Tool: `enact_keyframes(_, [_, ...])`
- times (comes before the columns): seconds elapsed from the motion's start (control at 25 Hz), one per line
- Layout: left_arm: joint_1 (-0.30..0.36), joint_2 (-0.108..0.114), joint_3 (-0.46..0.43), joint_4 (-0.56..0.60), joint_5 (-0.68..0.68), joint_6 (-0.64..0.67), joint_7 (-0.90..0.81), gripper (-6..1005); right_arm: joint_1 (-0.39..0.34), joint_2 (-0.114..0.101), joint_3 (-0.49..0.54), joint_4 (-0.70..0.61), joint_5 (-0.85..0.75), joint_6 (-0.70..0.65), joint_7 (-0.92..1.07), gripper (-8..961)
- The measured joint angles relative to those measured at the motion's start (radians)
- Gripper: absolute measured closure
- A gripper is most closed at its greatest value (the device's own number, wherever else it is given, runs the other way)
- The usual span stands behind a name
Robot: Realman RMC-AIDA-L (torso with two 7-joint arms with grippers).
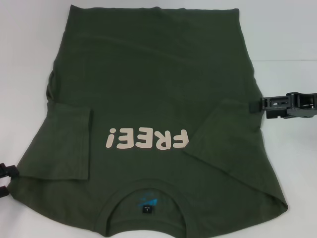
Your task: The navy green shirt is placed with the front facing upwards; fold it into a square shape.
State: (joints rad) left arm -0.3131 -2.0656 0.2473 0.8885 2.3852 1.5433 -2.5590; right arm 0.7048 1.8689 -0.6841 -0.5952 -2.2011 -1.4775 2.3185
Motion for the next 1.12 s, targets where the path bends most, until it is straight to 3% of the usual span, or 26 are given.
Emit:
enact_keyframes(0.72, [-0.001, 0.000, -0.001, -0.042, 0.000, -0.035, -0.004, 298, -0.016, -0.004, 0.011, 0.000, 0.000, 0.002, -0.001, 28])
enact_keyframes(1.12, [-0.044, 0.013, 0.012, -0.104, 0.019, -0.067, 0.004, 345, -0.018, -0.004, 0.011, 0.000, 0.000, 0.002, -0.001, 33])
